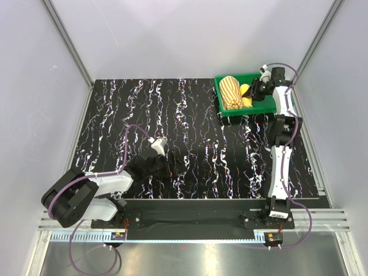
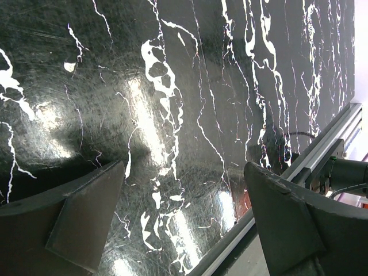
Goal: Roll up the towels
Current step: Place the rolled towel into the container
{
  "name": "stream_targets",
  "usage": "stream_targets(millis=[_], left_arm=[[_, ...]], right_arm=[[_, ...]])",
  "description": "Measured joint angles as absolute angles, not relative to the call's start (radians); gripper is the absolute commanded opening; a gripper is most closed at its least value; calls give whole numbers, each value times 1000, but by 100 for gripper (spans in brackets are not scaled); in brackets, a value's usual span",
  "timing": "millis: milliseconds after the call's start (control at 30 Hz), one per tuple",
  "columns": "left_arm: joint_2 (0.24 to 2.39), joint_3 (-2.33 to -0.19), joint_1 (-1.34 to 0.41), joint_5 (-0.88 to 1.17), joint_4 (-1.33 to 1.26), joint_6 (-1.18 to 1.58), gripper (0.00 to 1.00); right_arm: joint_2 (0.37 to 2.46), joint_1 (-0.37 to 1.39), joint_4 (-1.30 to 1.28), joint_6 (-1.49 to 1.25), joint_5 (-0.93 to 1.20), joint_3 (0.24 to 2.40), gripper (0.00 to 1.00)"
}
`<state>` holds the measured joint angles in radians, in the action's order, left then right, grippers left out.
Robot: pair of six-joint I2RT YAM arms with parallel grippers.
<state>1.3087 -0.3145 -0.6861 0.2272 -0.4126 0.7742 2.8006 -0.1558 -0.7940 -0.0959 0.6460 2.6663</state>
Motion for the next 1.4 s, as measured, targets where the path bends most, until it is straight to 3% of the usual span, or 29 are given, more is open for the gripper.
stream_targets(millis=[133,600,1067,1267,1400], left_arm=[[1312,-318,-686,228,-412,774,94],[1318,-321,-686,228,-413,773,93],[1318,-321,-686,228,-413,771,92],[1317,-321,-686,228,-413,770,92],[1317,-321,-686,228,-413,770,91]], right_arm=[[2799,-126,-749,-88,577,2666,69],[2742,-117,-699,-71,402,2607,97],[2617,-142,-699,-129,493,2526,100],[2466,-149,-668,-190,577,2468,100],[2289,-142,-637,-207,595,2311,100]])
